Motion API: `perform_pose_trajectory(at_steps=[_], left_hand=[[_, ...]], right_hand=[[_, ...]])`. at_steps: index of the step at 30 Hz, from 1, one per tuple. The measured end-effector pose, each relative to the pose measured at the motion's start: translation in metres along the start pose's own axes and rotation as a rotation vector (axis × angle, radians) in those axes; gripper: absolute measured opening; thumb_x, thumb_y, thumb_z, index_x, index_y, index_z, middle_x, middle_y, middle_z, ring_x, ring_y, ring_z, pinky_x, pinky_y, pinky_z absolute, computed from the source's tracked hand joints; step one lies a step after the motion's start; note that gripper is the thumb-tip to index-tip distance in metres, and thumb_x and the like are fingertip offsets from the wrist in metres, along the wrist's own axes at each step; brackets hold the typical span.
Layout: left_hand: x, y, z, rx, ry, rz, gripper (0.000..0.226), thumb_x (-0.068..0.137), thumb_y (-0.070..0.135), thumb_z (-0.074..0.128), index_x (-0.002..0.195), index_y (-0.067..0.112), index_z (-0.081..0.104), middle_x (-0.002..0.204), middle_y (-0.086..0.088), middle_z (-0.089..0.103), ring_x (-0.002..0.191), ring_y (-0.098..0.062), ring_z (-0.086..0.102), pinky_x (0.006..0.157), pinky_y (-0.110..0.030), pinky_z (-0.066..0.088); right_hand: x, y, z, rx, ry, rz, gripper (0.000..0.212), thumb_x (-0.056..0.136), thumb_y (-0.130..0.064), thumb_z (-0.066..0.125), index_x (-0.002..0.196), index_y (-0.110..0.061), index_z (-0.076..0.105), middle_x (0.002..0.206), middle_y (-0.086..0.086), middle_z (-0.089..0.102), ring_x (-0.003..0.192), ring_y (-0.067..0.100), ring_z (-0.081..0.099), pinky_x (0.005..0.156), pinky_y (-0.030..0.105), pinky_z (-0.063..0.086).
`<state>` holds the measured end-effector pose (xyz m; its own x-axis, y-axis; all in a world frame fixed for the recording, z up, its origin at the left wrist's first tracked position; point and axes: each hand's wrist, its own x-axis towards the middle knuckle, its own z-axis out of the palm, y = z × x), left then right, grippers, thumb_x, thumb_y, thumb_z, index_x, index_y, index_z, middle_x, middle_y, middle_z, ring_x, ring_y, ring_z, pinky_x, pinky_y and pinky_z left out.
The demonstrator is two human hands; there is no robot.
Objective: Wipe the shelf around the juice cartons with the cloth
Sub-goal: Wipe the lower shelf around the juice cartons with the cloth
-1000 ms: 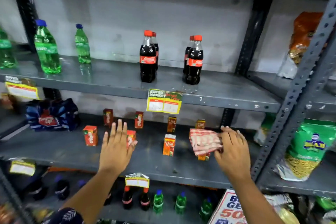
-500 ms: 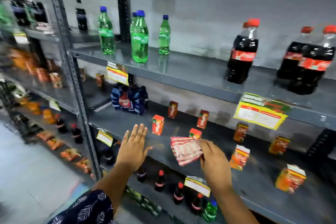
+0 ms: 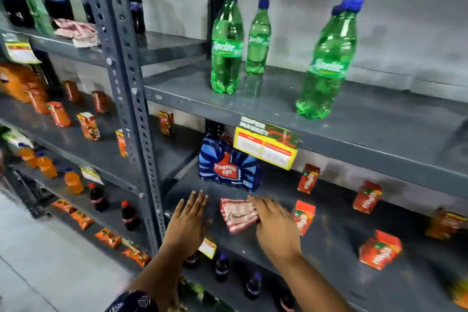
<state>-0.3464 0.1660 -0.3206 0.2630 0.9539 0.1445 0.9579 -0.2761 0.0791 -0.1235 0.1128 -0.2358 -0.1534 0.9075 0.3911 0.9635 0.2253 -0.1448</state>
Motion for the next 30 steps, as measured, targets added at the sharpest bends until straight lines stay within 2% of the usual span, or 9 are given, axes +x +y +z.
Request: perform_pose_trajectory(at_steps=[5,7,9,11,14,22,24,27,30], left_hand=[[0.035,-0.049,0.013,-0.071,-0.062,0.091,0.066,0.096,0.049,0.015,0.15,0.015,-0.002,0.159,-0.001,-0.005,0.139,-0.015,-0.021,0.117,-0.035,-0.007],[0.043,-0.058,0.021,-0.088,-0.069,0.137,0.068,0.096,0.05,0.017,0.15,0.014,-0.005,0.157,0.0,-0.01,0.139,-0.014,-0.022,0.117,-0.033,-0.008],[0.046,-0.062,0.028,-0.139,-0.061,0.15,0.071,0.095,0.055,0.016,0.15,0.016,-0.007,0.155,0.001,-0.013,0.142,-0.013,-0.021,0.117,-0.032,-0.009],[0.048,-0.061,0.036,-0.173,-0.053,0.165,0.073,0.093,0.058,0.017,0.15,0.018,-0.006,0.157,0.001,-0.01,0.144,-0.013,-0.016,0.118,-0.032,-0.008],[0.051,-0.059,0.049,-0.189,-0.074,0.172,0.071,0.094,0.055,0.019,0.151,0.019,-0.002,0.161,-0.001,-0.001,0.146,-0.015,-0.009,0.119,-0.034,-0.006],[0.051,-0.061,0.057,-0.211,-0.059,0.144,0.074,0.09,0.058,0.005,0.151,0.016,0.009,0.16,-0.002,0.01,0.146,-0.014,-0.004,0.119,-0.034,-0.004],[0.05,-0.061,0.056,-0.195,-0.073,0.168,0.069,0.094,0.056,0.013,0.151,0.016,0.01,0.16,-0.001,0.01,0.145,-0.013,-0.008,0.118,-0.033,-0.006],[0.048,-0.061,0.052,-0.17,-0.088,0.204,0.071,0.094,0.057,0.015,0.151,0.015,0.011,0.161,-0.002,0.009,0.146,-0.015,-0.006,0.117,-0.034,-0.008],[0.046,-0.054,0.047,-0.132,-0.042,0.251,0.073,0.092,0.057,0.009,0.15,0.013,0.014,0.16,-0.003,0.011,0.144,-0.016,-0.008,0.117,-0.037,-0.007]], right_hand=[[0.071,-0.035,0.047,-0.118,-0.07,-0.021,0.058,0.058,-0.01,0.076,0.113,-0.025,0.066,0.105,-0.005,0.071,0.096,0.019,0.067,0.065,0.032,0.059],[0.087,-0.038,0.074,-0.165,-0.191,-0.038,0.05,0.074,-0.012,0.064,0.122,-0.024,0.059,0.122,0.0,0.064,0.114,0.024,0.058,0.083,0.038,0.055],[0.089,-0.039,0.105,-0.12,-0.393,-0.005,0.051,0.087,-0.017,0.049,0.137,-0.024,0.044,0.145,0.004,0.046,0.135,0.026,0.038,0.105,0.046,0.038],[0.081,-0.041,0.127,-0.058,-0.489,0.069,0.056,0.09,-0.024,0.042,0.145,-0.031,0.029,0.155,0.001,0.03,0.142,0.024,0.024,0.113,0.05,0.024],[0.081,-0.043,0.139,-0.038,-0.445,0.119,0.06,0.089,-0.028,0.04,0.146,-0.034,0.024,0.155,-0.002,0.03,0.142,0.023,0.025,0.113,0.051,0.022],[0.023,-0.05,0.108,0.005,-0.371,0.079,0.063,0.08,-0.016,0.049,0.138,-0.038,0.042,0.141,-0.009,0.051,0.131,0.017,0.045,0.106,0.033,0.039],[-0.008,-0.054,0.087,0.06,-0.309,0.048,0.058,0.065,-0.019,0.061,0.117,-0.042,0.062,0.118,-0.017,0.067,0.109,0.009,0.063,0.089,0.024,0.052],[-0.025,-0.052,0.064,0.115,-0.248,0.068,0.051,0.059,-0.023,0.052,0.103,-0.044,0.065,0.095,-0.02,0.073,0.084,0.005,0.069,0.071,0.02,0.055],[-0.002,-0.037,0.054,0.023,-0.18,0.059,0.044,0.064,-0.02,0.052,0.103,-0.035,0.068,0.103,-0.011,0.073,0.097,0.013,0.068,0.078,0.028,0.056]])
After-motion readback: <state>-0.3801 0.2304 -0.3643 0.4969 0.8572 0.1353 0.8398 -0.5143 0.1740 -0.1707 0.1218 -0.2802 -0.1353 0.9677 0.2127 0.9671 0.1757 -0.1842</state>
